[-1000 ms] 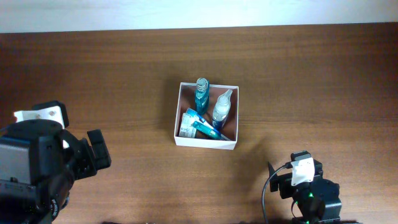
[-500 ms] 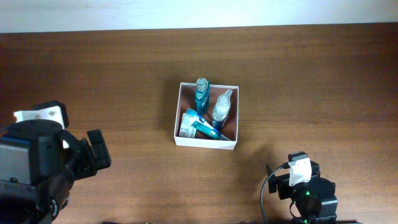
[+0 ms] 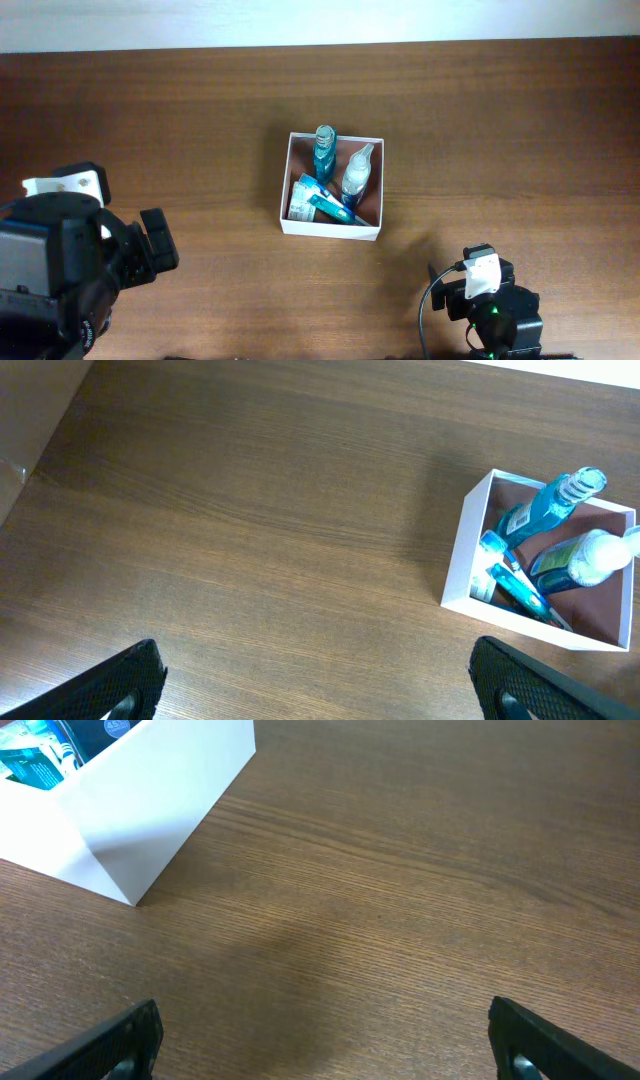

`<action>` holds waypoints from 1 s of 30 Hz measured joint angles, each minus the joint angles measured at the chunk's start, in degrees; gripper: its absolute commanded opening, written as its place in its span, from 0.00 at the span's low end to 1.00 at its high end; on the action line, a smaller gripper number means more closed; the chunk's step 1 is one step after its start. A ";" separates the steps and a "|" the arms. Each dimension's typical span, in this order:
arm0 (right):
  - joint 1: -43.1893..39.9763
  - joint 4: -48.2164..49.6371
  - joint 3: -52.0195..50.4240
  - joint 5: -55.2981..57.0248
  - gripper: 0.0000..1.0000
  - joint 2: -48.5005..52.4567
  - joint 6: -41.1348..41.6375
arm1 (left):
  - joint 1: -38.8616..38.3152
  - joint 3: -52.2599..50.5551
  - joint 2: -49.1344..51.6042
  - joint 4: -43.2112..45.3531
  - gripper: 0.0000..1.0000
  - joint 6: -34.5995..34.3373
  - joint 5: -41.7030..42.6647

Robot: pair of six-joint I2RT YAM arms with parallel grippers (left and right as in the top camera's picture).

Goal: Pack container

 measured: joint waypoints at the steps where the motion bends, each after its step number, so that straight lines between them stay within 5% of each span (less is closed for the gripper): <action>1: 0.00 0.00 0.00 0.00 0.99 0.00 0.00 | 0.00 0.00 0.00 0.00 1.00 0.00 0.00; 11: 0.00 0.00 -0.02 0.00 0.99 -0.02 0.02 | 4.31 -3.39 -3.76 1.75 1.00 0.00 -1.11; 19: 0.00 0.04 -0.04 0.00 0.99 -0.02 0.04 | 16.20 -30.71 -23.76 28.70 0.99 0.00 2.75; 30: -0.04 0.04 -0.04 0.00 0.99 -0.09 0.00 | 17.57 -69.05 -41.35 43.19 0.99 0.00 9.90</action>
